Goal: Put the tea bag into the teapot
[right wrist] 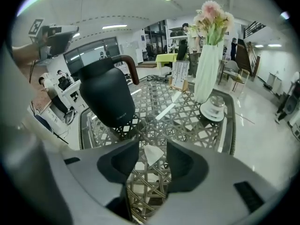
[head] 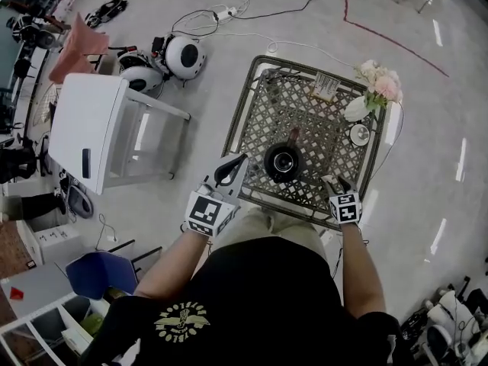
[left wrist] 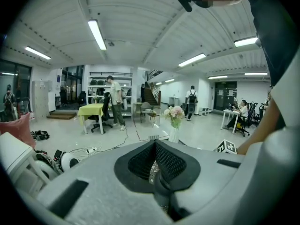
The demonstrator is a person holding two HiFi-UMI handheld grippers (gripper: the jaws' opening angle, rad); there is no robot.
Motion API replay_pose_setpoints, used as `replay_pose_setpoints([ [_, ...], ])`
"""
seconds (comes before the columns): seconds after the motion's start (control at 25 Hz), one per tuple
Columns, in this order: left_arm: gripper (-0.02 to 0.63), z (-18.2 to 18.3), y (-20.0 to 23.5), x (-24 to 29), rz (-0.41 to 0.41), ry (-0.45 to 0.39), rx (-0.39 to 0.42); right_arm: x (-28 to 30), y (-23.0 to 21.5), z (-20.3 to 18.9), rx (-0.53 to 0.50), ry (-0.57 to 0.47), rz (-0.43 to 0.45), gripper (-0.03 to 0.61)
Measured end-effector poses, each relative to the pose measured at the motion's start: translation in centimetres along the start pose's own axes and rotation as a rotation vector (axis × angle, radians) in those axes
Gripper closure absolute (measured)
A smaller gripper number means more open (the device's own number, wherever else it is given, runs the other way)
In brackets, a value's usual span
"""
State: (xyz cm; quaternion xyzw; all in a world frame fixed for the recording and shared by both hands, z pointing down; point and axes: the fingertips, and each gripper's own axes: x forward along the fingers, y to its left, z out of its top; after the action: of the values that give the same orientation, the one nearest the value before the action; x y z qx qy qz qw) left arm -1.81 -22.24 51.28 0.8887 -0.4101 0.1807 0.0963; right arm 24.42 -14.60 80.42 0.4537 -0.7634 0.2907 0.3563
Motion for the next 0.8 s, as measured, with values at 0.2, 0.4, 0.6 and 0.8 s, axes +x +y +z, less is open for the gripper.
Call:
replay_pose_setpoints([
  [0.2,0.618,-0.2,0.3,-0.9,0.025,0.016,0.008,2.6,-0.5,-1.9,-0.006,0.067,0.005,0.423],
  [0.4,0.618,-0.8,1.4,-1.6,0.058,0.034,-0.002,4.5,-1.0,-3.0,-0.002,0.12,-0.018,0.427],
  [0.6,0.618,-0.5,1.6,-1.4,0.058,0.028,0.004,4.7,-0.9,-3.5,0.052,0.135,-0.014,0.552],
  [0.8,0.618,0.5,1.5,-1.3,0.034,0.002,0.018,2.7,-0.8,-2.1,0.083,0.085,-0.009,0.56],
])
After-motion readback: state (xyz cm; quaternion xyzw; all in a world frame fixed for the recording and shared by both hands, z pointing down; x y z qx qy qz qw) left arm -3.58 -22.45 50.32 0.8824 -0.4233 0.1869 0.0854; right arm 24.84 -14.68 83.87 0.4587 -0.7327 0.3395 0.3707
